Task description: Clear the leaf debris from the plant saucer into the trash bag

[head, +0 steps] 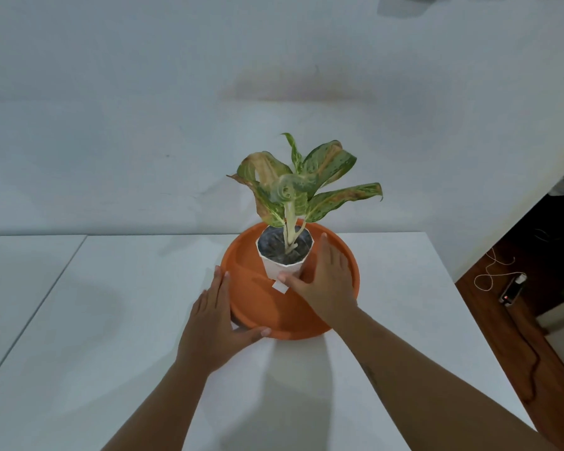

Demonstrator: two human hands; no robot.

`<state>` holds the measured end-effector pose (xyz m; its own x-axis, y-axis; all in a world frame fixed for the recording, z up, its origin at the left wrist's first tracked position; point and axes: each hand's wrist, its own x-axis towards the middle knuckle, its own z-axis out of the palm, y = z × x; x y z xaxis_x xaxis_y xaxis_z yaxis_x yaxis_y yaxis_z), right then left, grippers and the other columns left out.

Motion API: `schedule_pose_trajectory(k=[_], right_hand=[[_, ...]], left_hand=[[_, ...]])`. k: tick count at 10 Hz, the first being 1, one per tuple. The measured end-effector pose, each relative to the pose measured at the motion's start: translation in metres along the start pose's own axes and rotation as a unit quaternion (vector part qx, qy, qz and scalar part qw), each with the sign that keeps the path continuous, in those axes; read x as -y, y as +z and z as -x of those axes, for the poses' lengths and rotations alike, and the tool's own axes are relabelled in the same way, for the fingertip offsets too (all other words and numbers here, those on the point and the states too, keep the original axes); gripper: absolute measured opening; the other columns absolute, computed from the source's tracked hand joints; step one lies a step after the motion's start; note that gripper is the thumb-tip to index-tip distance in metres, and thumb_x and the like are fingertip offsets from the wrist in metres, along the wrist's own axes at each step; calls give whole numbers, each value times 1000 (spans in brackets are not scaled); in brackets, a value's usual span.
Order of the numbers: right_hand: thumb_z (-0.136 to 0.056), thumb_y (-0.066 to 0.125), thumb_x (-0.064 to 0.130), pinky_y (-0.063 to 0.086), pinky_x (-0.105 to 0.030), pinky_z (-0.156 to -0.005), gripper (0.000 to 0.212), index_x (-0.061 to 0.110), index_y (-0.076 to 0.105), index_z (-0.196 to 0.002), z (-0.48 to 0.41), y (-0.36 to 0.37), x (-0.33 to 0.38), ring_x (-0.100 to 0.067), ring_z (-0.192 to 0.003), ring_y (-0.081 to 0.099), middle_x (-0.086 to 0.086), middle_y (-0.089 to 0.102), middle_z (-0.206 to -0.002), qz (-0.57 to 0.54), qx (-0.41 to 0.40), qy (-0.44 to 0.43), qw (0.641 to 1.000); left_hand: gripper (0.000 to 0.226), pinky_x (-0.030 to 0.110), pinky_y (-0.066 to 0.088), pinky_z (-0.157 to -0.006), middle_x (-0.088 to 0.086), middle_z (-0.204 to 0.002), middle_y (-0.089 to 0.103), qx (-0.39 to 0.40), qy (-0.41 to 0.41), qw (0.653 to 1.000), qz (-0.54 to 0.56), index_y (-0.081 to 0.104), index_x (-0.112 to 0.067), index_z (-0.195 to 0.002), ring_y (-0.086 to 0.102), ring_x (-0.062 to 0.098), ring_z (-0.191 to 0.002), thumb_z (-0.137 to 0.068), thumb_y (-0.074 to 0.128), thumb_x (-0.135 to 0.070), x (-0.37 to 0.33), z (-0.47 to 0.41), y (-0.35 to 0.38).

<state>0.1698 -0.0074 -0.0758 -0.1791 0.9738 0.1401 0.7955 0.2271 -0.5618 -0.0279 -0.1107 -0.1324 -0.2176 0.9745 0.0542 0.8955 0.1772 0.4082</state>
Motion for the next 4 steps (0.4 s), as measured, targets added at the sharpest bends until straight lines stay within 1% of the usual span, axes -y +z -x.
schedule_pose_trajectory(k=[1, 2, 3, 4], right_hand=[[-77, 52, 73, 22, -41, -117, 100, 17, 16, -152, 21, -8, -32, -26, -146, 19, -6, 24, -158, -1, 9, 20, 1000], [-72, 41, 82, 16, -42, -119, 107, 22, 7, -153, 44, -12, -64, -22, -150, 5, 0, 9, -163, -19, 72, 31, 997], [-72, 34, 87, 21, -39, -119, 108, 21, 6, -154, 72, -14, -86, -19, -149, 13, -1, 11, -163, 16, 74, 8, 997], [-77, 21, 86, 17, -39, -121, 103, 13, 25, -150, 86, -14, -97, -21, -147, 24, -6, 28, -158, 101, 65, -29, 992]], left_hand=[[135, 47, 32, -115, 2, -166, 3, -12, -6, 1000, 14, -1, -20, -157, 24, 28, -149, -56, 44, -98, -2, 4, 1], [134, 45, 31, -117, 3, -166, 5, -11, -28, 999, 14, -4, -21, -156, 23, 26, -150, -56, 44, -97, -4, 10, 1], [131, 41, 25, -119, 4, -166, 12, -11, -53, 998, -16, 4, -18, -157, 22, 23, -150, -59, 42, -96, -1, 25, 3], [117, 37, 12, -123, 0, -165, 14, -11, -66, 995, -72, 16, -16, -157, 14, 17, -152, -69, 30, -92, 3, 41, 3]])
